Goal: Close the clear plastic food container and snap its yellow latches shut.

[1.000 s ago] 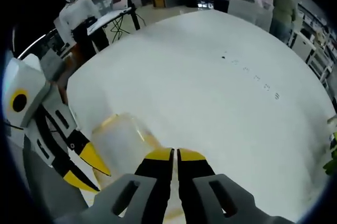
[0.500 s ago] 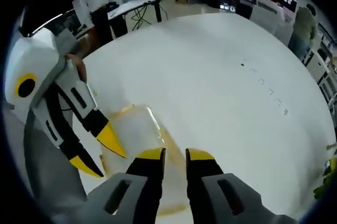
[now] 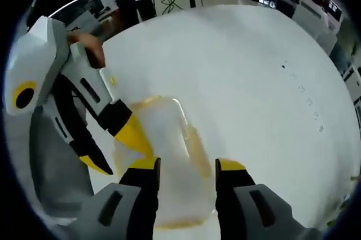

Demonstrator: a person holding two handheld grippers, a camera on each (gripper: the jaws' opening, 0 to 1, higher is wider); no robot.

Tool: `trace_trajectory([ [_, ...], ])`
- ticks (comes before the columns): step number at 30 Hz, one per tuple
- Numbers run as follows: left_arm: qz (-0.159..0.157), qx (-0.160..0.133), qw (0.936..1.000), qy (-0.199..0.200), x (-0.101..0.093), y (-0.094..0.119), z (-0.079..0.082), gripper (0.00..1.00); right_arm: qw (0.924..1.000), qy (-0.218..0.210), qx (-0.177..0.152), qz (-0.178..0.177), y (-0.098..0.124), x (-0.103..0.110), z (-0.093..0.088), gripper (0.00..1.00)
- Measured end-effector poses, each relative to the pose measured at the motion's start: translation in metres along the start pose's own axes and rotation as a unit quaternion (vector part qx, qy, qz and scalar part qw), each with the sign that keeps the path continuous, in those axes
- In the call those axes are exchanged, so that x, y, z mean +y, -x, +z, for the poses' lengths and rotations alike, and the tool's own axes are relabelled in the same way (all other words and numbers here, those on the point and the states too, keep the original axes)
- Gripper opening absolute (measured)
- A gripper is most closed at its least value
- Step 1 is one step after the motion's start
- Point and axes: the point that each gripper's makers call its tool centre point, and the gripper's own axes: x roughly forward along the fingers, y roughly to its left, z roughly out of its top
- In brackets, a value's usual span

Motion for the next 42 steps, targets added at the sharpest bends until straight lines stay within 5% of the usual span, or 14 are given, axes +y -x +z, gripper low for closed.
trace_trajectory([
  [16,0.0,-0.005,0.9998,-0.019,-0.006,-0.005,0.0,0.41,0.9994,0.013,0.03,0.015,-0.001,-0.005,0.002,0.38],
  [20,0.018,0.005,0.9978,-0.063,-0.004,-0.007,-0.002,0.37,0.9976,0.011,0.042,0.053,-0.002,0.006,-0.002,0.32],
  [42,0.039,0.026,0.9917,-0.119,-0.012,-0.01,-0.005,0.36,0.9961,0.024,0.065,0.055,-0.005,0.012,-0.002,0.3],
])
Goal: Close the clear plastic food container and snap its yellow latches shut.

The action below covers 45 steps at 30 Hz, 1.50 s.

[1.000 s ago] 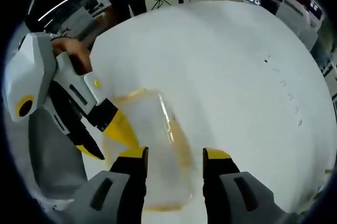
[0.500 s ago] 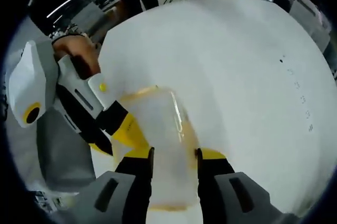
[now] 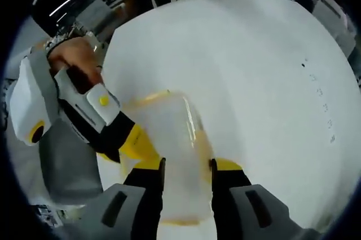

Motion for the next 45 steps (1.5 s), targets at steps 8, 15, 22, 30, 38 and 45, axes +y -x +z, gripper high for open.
trace_trajectory([
  [8,0.005,0.003,1.0,-0.003,0.0,0.001,0.0,0.34,1.0,0.0,0.0,-0.001,0.0,0.0,0.0,0.3],
  [15,0.019,0.004,0.9998,-0.007,0.0,0.0,0.0,0.34,1.0,0.0,-0.001,-0.004,0.001,0.0,0.0,0.29],
  [22,0.025,0.007,0.9996,-0.008,0.004,-0.002,0.0,0.31,1.0,0.0,-0.003,-0.005,0.002,-0.003,0.0,0.29],
  [30,0.032,0.007,0.9991,-0.026,0.006,-0.005,0.003,0.32,1.0,0.001,-0.006,-0.002,0.003,-0.006,-0.002,0.29],
  [38,0.031,0.007,0.9992,-0.023,0.005,-0.006,0.002,0.32,0.9999,0.012,0.007,0.006,0.001,-0.009,-0.001,0.29],
  [45,0.03,0.004,0.9993,-0.021,0.004,-0.006,0.001,0.32,0.9988,0.029,0.031,0.027,-0.001,-0.008,0.0,0.29],
])
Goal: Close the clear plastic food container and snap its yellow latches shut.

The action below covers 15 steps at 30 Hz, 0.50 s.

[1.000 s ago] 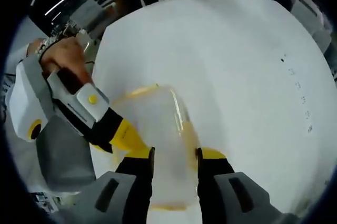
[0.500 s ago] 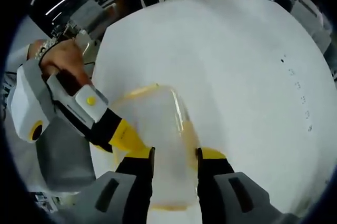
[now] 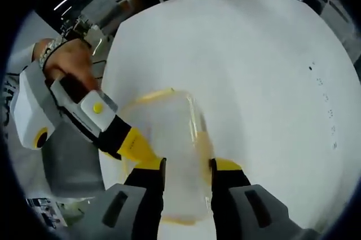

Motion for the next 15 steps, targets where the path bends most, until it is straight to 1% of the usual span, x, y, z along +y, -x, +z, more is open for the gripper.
trace_trajectory([
  [7,0.001,-0.002,1.0,-0.001,-0.001,0.0007,-0.0004,0.32,0.9997,0.012,0.01,0.019,-0.0014,0.0005,0.0002,0.28],
  [15,0.007,-0.005,1.0,-0.001,-0.0027,0.0012,-0.0004,0.32,0.9992,0.026,0.018,0.024,-0.0016,0.0041,-0.0009,0.26],
])
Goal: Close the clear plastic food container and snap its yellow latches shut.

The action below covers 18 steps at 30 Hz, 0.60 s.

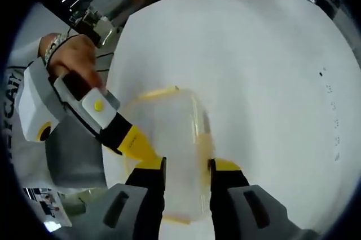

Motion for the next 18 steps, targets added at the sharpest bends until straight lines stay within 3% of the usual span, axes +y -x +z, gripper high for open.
trace_trajectory([
  [2,0.001,0.002,1.0,-0.002,-0.0005,-0.0001,0.0003,0.32,1.0,0.002,0.003,0.001,-0.0004,0.0008,0.0002,0.26],
  [4,0.011,0.008,0.9992,-0.038,-0.0015,-0.0025,0.0003,0.33,1.0,0.005,0.005,0.002,-0.0007,0.0015,0.0003,0.26],
  [6,0.007,0.011,0.9998,-0.016,-0.0017,-0.0021,0.0004,0.33,0.9999,0.01,0.006,0.002,-0.0009,0.0025,0.0003,0.26],
  [18,0.006,0.01,0.9998,-0.019,-0.0029,-0.0001,0.0004,0.33,0.9997,0.017,0.017,0.005,-0.0024,0.0064,0.0013,0.23],
])
